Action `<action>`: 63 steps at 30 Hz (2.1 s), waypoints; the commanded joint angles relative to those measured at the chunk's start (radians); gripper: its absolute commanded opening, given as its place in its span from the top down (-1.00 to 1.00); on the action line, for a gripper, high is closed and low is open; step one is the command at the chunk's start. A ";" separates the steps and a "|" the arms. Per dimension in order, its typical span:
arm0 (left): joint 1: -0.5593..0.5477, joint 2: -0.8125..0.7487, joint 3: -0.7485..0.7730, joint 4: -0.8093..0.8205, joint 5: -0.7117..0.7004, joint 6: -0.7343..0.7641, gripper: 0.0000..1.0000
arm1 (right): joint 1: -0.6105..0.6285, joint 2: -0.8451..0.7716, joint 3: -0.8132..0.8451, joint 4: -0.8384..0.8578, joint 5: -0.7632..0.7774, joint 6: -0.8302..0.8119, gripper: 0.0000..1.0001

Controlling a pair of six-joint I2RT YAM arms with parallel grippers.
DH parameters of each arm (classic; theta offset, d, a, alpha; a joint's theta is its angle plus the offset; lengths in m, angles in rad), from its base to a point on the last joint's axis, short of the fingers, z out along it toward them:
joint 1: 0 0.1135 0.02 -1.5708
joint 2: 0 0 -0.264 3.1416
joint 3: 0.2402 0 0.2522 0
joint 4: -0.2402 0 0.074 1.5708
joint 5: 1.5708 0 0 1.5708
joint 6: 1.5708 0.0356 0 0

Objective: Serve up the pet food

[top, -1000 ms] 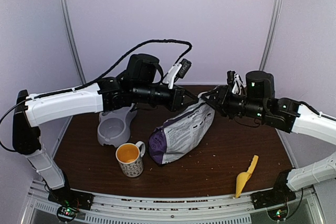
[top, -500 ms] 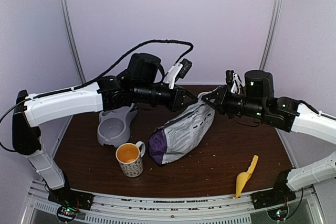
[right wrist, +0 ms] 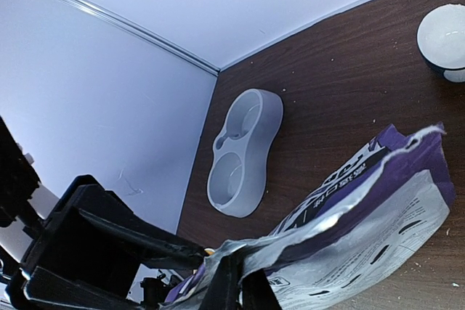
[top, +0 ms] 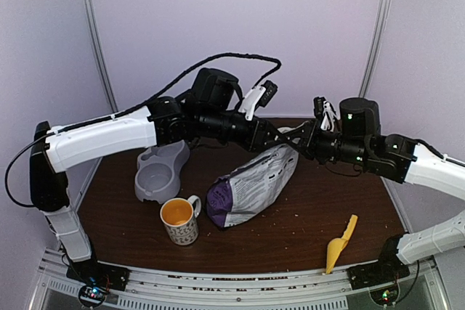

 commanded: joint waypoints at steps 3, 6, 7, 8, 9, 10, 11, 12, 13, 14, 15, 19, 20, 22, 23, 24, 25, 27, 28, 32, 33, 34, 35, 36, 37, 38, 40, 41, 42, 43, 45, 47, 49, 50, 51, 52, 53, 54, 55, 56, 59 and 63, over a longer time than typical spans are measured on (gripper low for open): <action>-0.003 0.026 0.048 -0.062 -0.055 -0.005 0.43 | 0.010 -0.026 -0.020 -0.030 0.023 -0.038 1.00; -0.003 0.032 0.049 -0.072 -0.064 -0.008 0.66 | 0.013 -0.025 -0.021 -0.037 0.026 -0.048 1.00; -0.004 0.032 0.049 -0.074 -0.067 -0.011 0.77 | 0.013 -0.024 -0.020 -0.043 0.030 -0.053 1.00; -0.004 0.033 0.048 -0.073 -0.069 -0.013 0.87 | 0.014 -0.022 -0.019 -0.051 0.035 -0.058 1.00; -0.004 0.033 0.048 -0.072 -0.068 -0.014 0.95 | 0.016 -0.020 -0.018 -0.059 0.039 -0.062 1.00; -0.003 0.032 0.048 -0.072 -0.067 -0.015 1.00 | 0.017 -0.018 -0.017 -0.065 0.043 -0.065 1.00; -0.003 0.032 0.048 -0.070 -0.064 -0.015 1.00 | 0.018 -0.016 -0.016 -0.073 0.048 -0.069 1.00; -0.003 0.033 0.048 -0.070 -0.059 -0.014 1.00 | 0.020 -0.013 -0.014 -0.080 0.051 -0.073 1.00; -0.003 0.032 0.047 -0.067 -0.055 -0.012 1.00 | 0.021 -0.009 -0.011 -0.084 0.054 -0.077 1.00; -0.003 0.033 0.044 -0.063 -0.048 -0.011 1.00 | 0.024 -0.006 -0.008 -0.092 0.059 -0.083 1.00; -0.003 0.032 0.043 -0.059 -0.040 -0.009 1.00 | 0.026 0.000 -0.002 -0.104 0.066 -0.088 1.00; -0.017 0.021 0.032 -0.043 -0.062 0.026 1.00 | 0.046 0.038 0.055 -0.226 0.125 -0.122 1.00; -0.028 0.015 0.029 -0.043 -0.102 0.049 1.00 | 0.053 0.049 0.074 -0.265 0.146 -0.134 1.00; -0.057 -0.004 0.016 -0.033 -0.199 0.099 1.00 | 0.067 0.073 0.112 -0.351 0.198 -0.153 1.00; -0.074 -0.018 0.002 -0.013 -0.251 0.123 1.00 | 0.070 0.082 0.120 -0.378 0.220 -0.160 1.00; -0.089 -0.035 -0.016 0.010 -0.303 0.144 1.00 | 0.073 0.090 0.119 -0.399 0.248 -0.164 1.00; -0.102 -0.055 -0.035 0.033 -0.348 0.163 1.00 | 0.073 0.097 0.114 -0.416 0.265 -0.166 1.00; -0.116 -0.077 -0.062 0.054 -0.418 0.182 1.00 | 0.073 0.107 0.092 -0.447 0.293 -0.162 1.00; -0.119 -0.082 -0.065 0.055 -0.450 0.186 1.00 | 0.073 0.109 0.077 -0.450 0.302 -0.161 1.00; -0.121 -0.087 -0.067 0.033 -0.550 0.186 1.00 | 0.073 0.110 0.024 -0.463 0.331 -0.147 1.00; -0.121 -0.090 -0.068 0.032 -0.563 0.185 1.00 | 0.073 0.111 0.017 -0.471 0.336 -0.143 1.00; -0.121 -0.092 -0.070 0.033 -0.572 0.185 1.00 | 0.073 0.112 0.010 -0.482 0.341 -0.138 1.00; -0.121 -0.094 -0.070 0.033 -0.574 0.184 1.00 | 0.073 0.111 0.004 -0.489 0.346 -0.136 1.00; -0.121 -0.095 -0.070 0.033 -0.578 0.183 1.00 | 0.073 0.108 0.000 -0.494 0.352 -0.136 1.00; -0.121 -0.096 -0.070 0.033 -0.579 0.183 1.00 | 0.073 0.105 -0.003 -0.502 0.360 -0.134 1.00; -0.121 -0.097 -0.070 0.033 -0.576 0.183 1.00 | 0.073 0.101 -0.007 -0.504 0.368 -0.133 1.00; -0.123 -0.101 -0.071 0.038 -0.581 0.183 1.00 | 0.073 0.094 -0.010 -0.505 0.376 -0.136 1.00; -0.124 -0.101 -0.068 0.033 -0.588 0.186 1.00 | 0.073 0.092 -0.010 -0.506 0.379 -0.137 1.00; -0.124 -0.102 -0.065 0.030 -0.597 0.185 1.00 | 0.073 0.089 -0.010 -0.506 0.378 -0.137 1.00; -0.124 -0.103 -0.067 0.029 -0.602 0.186 1.00 | 0.073 0.088 -0.008 -0.509 0.380 -0.135 1.00; -0.124 -0.105 -0.066 0.022 -0.619 0.178 1.00 | 0.073 0.087 -0.010 -0.509 0.381 -0.134 1.00; -0.124 -0.105 -0.062 0.012 -0.623 0.169 1.00 | 0.073 0.087 -0.014 -0.509 0.379 -0.132 1.00; -0.124 -0.107 -0.066 0.015 -0.612 0.157 1.00 | 0.073 0.084 -0.021 -0.500 0.370 -0.130 1.00; -0.124 -0.106 -0.065 0.014 -0.609 0.151 1.00 | 0.073 0.081 -0.024 -0.496 0.369 -0.128 1.00; -0.122 -0.106 -0.063 0.008 -0.606 0.144 1.00 | 0.073 0.075 -0.026 -0.491 0.365 -0.126 1.00; -0.123 -0.105 -0.062 0.004 -0.602 0.135 1.00 | 0.073 0.068 -0.026 -0.489 0.362 -0.123 1.00; -0.122 -0.106 -0.063 0.001 -0.594 0.124 1.00 | 0.073 0.058 -0.027 -0.485 0.360 -0.119 1.00; -0.121 -0.111 -0.064 0.002 -0.576 0.110 1.00 | 0.073 0.038 -0.026 -0.477 0.358 -0.113 1.00; -0.117 -0.115 -0.068 0.006 -0.545 0.091 1.00 | 0.073 0.012 -0.033 -0.452 0.353 -0.104 1.00; -0.109 -0.121 -0.074 0.012 -0.506 0.058 1.00 | 0.073 -0.022 -0.046 -0.414 0.344 -0.094 1.00; -0.066 -0.150 -0.139 0.096 -0.312 -0.072 1.00 | 0.071 -0.139 -0.106 -0.259 0.279 -0.073 0.98; -0.048 -0.166 -0.216 0.202 -0.180 -0.173 1.00 | 0.070 -0.260 -0.188 -0.056 0.153 0.004 0.16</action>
